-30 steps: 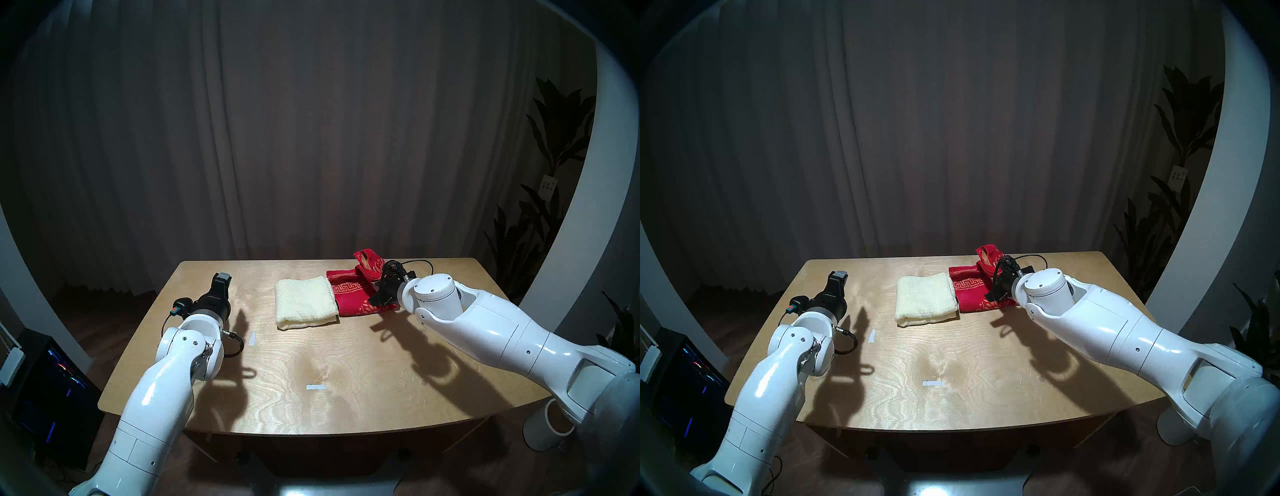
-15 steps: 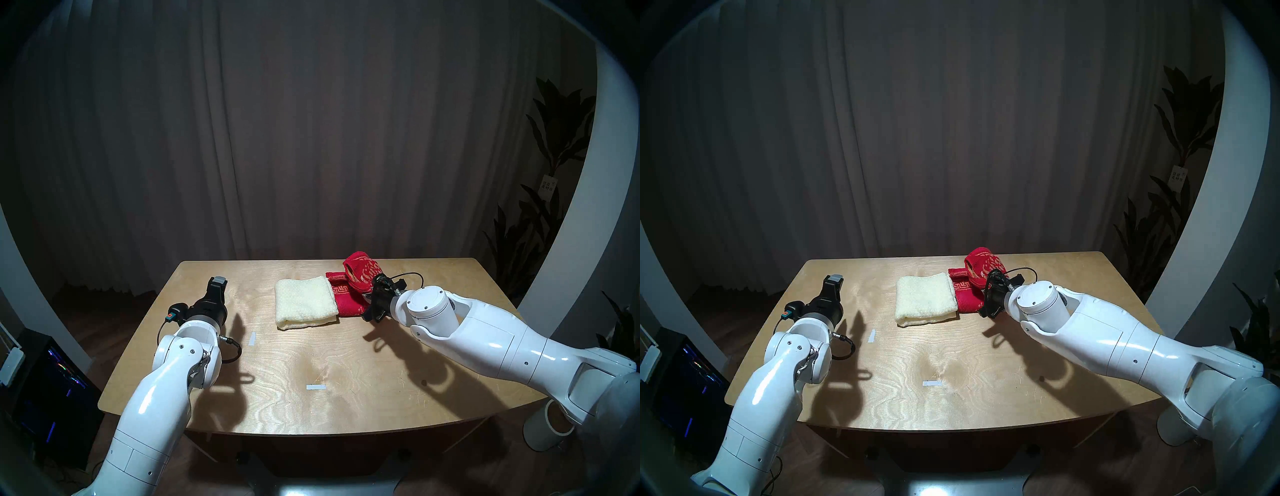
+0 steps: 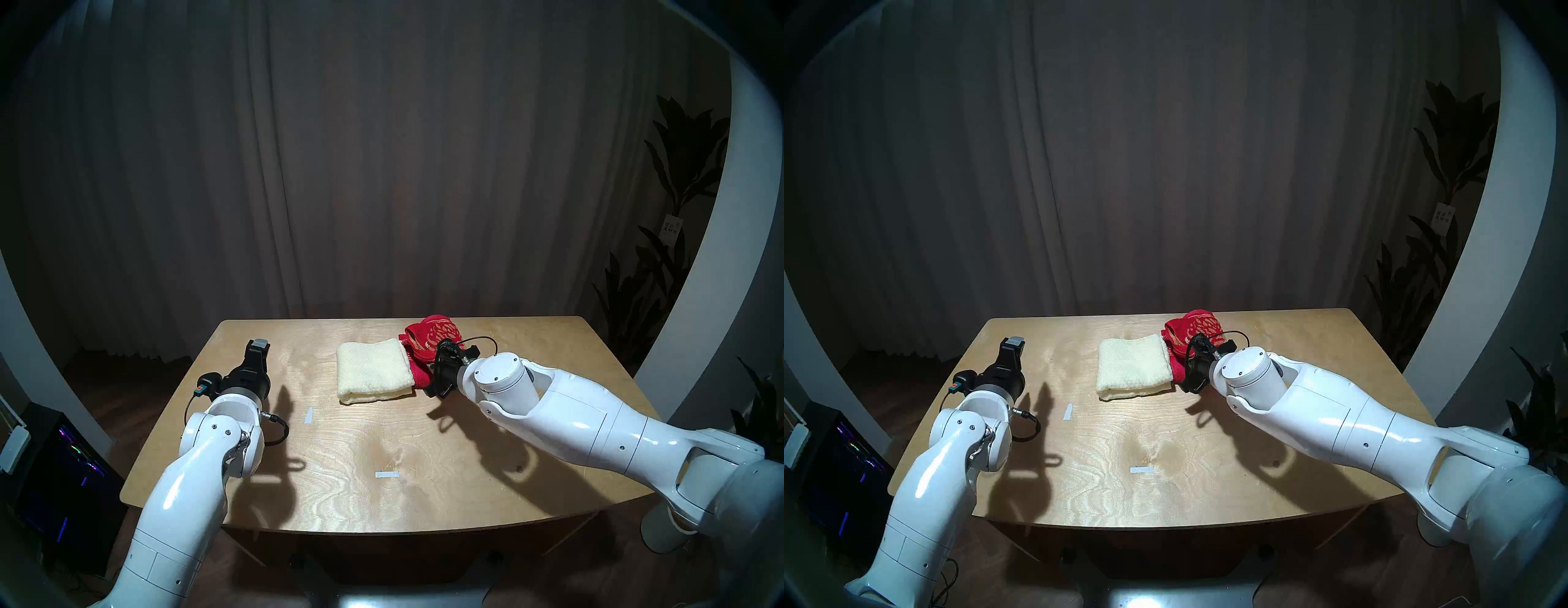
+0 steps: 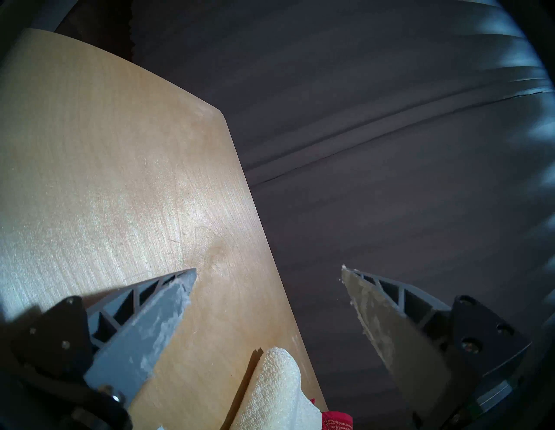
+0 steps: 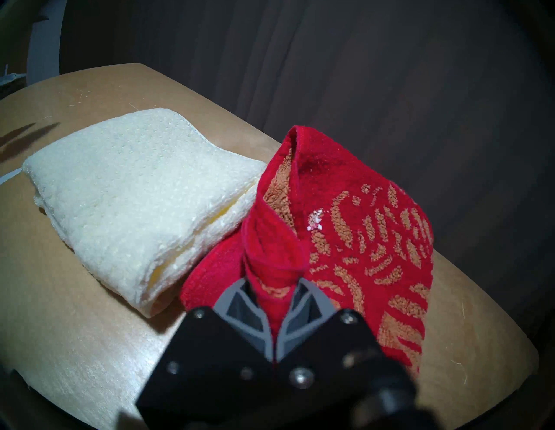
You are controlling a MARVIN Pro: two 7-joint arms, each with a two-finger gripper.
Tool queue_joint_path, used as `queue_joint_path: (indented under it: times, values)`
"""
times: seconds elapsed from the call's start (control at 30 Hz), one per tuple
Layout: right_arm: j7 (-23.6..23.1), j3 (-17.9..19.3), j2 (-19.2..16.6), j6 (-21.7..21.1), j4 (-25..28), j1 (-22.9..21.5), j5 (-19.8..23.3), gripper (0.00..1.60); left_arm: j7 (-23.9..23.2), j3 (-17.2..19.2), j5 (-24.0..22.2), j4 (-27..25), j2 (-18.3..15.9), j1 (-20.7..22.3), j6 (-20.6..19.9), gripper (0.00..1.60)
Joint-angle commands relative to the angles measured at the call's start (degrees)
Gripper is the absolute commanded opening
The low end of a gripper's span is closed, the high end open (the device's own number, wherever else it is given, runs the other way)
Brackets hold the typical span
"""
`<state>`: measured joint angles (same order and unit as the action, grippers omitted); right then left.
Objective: Fold each towel twice and stack them on table
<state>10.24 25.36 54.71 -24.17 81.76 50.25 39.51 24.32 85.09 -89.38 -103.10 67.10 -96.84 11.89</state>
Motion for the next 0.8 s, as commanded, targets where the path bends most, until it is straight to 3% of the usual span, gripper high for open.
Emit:
queue_joint_path:
  times: [0.0, 0.17, 0.2, 0.23, 0.27, 0.3, 0.33, 0.37, 0.4, 0.77]
  values:
    - [1.8, -0.3, 4.9, -0.7, -2.3, -0.6, -0.1, 0.00, -1.3, 1.1, -0.7, -1.4, -0.6, 0.2, -0.4, 1.60]
    - [2.6, 0.1, 6.9, -1.0, -5.1, -0.1, 1.2, 0.03, -1.7, 1.2, -1.2, -1.4, -0.9, 0.0, -0.4, 1.60]
    - [2.5, 0.1, 7.1, -1.0, -5.4, -0.2, 1.4, 0.34, -1.8, 1.3, -1.4, -1.4, -0.9, 0.0, -0.4, 1.60]
    - [3.0, 0.2, 7.4, -0.7, -5.6, 0.0, 1.4, 0.44, -1.7, 1.3, -1.4, -1.4, -1.0, 0.0, -0.4, 1.60]
    - [2.5, 0.5, 7.7, -0.2, -5.9, 0.2, 2.0, 0.73, -1.8, 1.2, -1.5, -1.4, -1.1, 0.0, -0.4, 1.60]
    - [3.1, 0.7, 7.9, -0.5, -5.8, 0.3, 2.3, 1.15, -1.8, 1.2, -1.6, -1.4, -1.1, 0.0, -0.4, 1.60]
    - [3.3, 0.6, 7.9, -0.5, -5.7, 0.3, 2.3, 1.37, -1.8, 1.2, -1.6, -1.3, -1.2, 0.0, -0.4, 1.60]
    - [3.0, 1.0, 8.0, -0.5, -5.6, 0.3, 3.0, 1.39, -1.8, 1.2, -1.6, -1.3, -1.3, 0.0, -0.4, 1.60]
    - [3.8, 1.1, 8.0, -0.4, -5.4, 0.5, 2.9, 1.60, -1.9, 1.2, -1.6, -1.3, -1.3, 0.0, -0.4, 1.60]
    - [3.1, 1.2, 5.5, -0.4, -2.1, 0.6, 4.2, 1.60, -2.2, 1.0, -1.7, -1.3, -1.3, 0.1, -0.4, 1.60]
